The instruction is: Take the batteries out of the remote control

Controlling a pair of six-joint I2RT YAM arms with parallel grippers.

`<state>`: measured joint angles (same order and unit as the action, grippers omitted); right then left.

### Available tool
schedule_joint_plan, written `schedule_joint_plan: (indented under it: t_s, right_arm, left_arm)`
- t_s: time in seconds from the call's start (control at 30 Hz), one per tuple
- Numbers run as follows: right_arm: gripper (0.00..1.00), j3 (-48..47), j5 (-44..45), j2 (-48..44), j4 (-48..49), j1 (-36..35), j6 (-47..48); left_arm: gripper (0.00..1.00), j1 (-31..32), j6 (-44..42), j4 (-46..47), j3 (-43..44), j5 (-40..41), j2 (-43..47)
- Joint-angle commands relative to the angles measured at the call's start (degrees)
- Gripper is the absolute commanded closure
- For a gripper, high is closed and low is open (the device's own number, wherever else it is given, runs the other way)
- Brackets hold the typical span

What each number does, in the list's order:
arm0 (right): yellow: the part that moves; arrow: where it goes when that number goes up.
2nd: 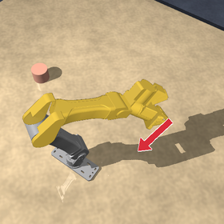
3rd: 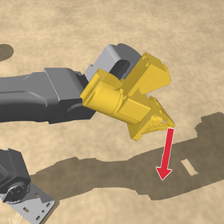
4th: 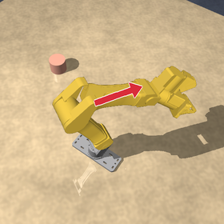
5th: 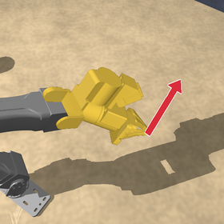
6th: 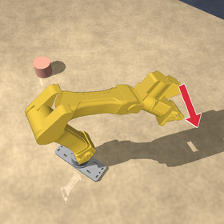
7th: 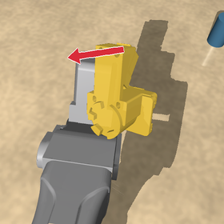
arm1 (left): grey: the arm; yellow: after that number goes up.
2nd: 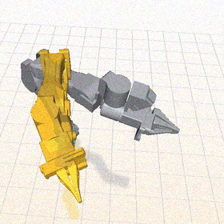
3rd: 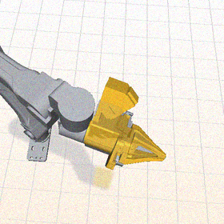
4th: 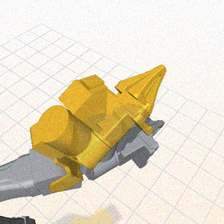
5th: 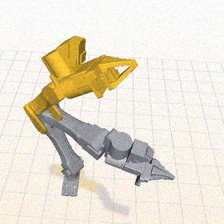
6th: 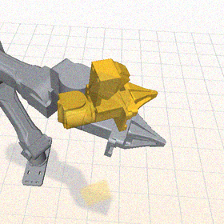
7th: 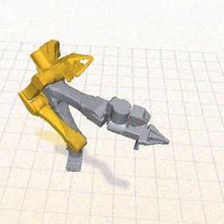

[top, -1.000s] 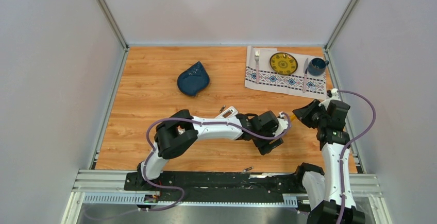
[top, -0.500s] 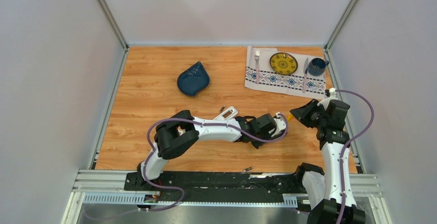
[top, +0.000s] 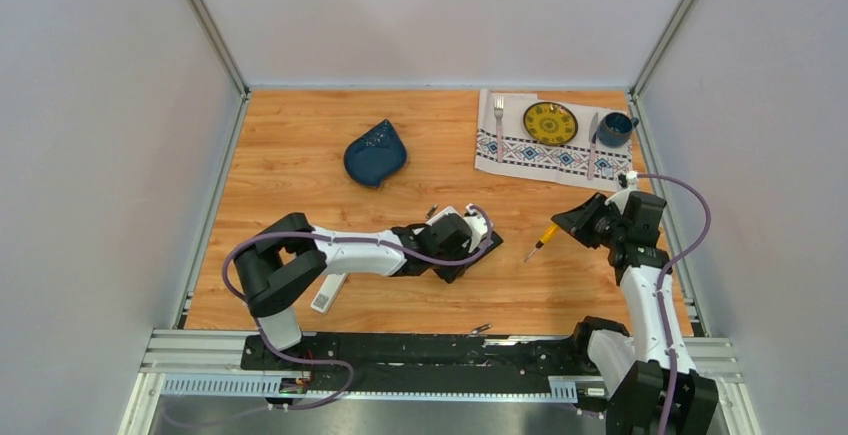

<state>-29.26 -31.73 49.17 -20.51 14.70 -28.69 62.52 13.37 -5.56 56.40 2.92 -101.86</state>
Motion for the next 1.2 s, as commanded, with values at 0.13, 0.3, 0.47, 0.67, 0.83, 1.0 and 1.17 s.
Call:
schedule_joint_plan:
  t_s: [0.13, 0.3, 0.47, 0.67, 0.83, 1.0, 1.17]
  right_arm:
    - [1.0, -0.1, 0.3, 3.6, 7.9, -5.5, -3.4]
    - [1.0, -0.9, 0.3, 4.1, 7.9, -5.6, -2.8]
    - [1.0, -1.1, 0.3, 4.2, 7.8, -5.6, -2.5]
    - [1.0, -1.1, 0.3, 4.0, 7.6, -5.6, -2.2]
    - [1.0, -1.9, 0.7, 3.6, 5.8, -5.6, -1.2]
    - [1.0, -2.3, 1.7, 2.2, 4.1, -5.5, 0.0]
    - [1.0, -2.4, 1.8, 1.8, 3.5, -5.5, 0.3]
  left_arm:
    - [0.43, 0.5, 8.1, -3.4, -9.5, 0.1, 4.0]
    - [0.34, 0.8, 9.2, -3.8, -10.7, -0.6, 5.9]
    - [0.34, 1.4, 8.0, -3.9, -10.6, -2.7, 5.0]
    - [0.39, 6.0, 5.5, -3.3, -6.1, -6.6, 1.8]
    - [0.4, 8.5, 3.2, -3.2, 4.5, -10.7, -5.3]
    - [0.39, 8.8, 0.9, -6.1, 15.1, -8.6, -13.4]
    - [0.38, 8.7, -1.8, -6.6, 17.3, -9.6, -13.1]
